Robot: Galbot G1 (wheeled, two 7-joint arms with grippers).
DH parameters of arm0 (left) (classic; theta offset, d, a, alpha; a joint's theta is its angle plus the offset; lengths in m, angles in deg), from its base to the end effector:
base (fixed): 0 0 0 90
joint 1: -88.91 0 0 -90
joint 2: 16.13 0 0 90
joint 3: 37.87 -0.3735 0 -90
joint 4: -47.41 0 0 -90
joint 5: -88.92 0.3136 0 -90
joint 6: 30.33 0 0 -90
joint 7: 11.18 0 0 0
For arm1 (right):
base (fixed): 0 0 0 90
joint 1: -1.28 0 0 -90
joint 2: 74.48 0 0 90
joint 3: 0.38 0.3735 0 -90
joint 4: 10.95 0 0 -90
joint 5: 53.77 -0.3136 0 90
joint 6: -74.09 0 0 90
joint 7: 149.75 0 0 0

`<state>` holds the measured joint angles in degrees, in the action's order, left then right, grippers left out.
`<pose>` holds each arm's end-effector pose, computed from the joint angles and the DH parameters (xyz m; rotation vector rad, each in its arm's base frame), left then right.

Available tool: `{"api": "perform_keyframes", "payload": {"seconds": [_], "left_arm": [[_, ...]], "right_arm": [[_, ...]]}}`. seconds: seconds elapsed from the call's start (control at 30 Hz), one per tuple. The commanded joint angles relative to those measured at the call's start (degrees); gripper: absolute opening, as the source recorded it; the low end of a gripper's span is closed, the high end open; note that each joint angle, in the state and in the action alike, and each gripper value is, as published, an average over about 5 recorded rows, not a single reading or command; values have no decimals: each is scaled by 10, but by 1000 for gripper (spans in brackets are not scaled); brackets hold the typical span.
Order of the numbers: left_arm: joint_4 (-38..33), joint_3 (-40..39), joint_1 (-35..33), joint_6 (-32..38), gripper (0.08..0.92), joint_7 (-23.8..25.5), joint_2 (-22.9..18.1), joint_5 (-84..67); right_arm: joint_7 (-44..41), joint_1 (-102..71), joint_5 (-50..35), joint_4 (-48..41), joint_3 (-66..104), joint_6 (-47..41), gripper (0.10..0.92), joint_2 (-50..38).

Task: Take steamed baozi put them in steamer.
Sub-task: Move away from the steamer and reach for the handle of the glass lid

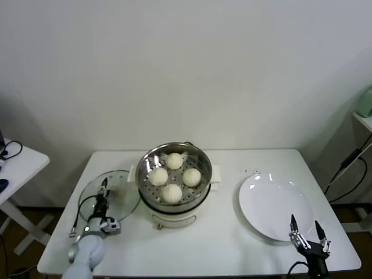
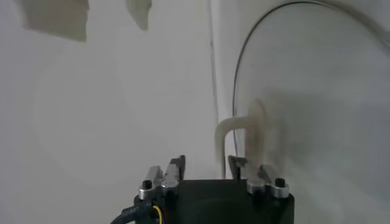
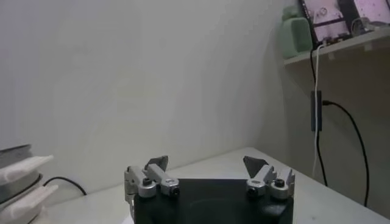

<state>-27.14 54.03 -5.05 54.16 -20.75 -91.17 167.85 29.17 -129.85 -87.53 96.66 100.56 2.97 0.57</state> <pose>0.2711 0.1277 -0.4588 0.0240 -1.9528 -2.1526 0.0536 -0.1267 -0.3848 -0.2611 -3.0851 -0.3596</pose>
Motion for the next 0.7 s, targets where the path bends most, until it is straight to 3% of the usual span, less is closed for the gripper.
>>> {"api": "perform_keyframes", "payload": {"seconds": [0.03, 0.37, 0.7], "left_arm": [[15, 1, 1, 8, 437, -15, 2, -2], [-10, 9, -9, 12, 164, -23, 1, -11], [-88, 36, -31, 3, 138, -5, 4, -45]], "right_arm": [[1, 0, 0, 0, 0, 2, 823, 1], [2, 0, 0, 3, 1, 7, 823, 1], [0, 2, 1, -4, -7, 10, 823, -1]]}}
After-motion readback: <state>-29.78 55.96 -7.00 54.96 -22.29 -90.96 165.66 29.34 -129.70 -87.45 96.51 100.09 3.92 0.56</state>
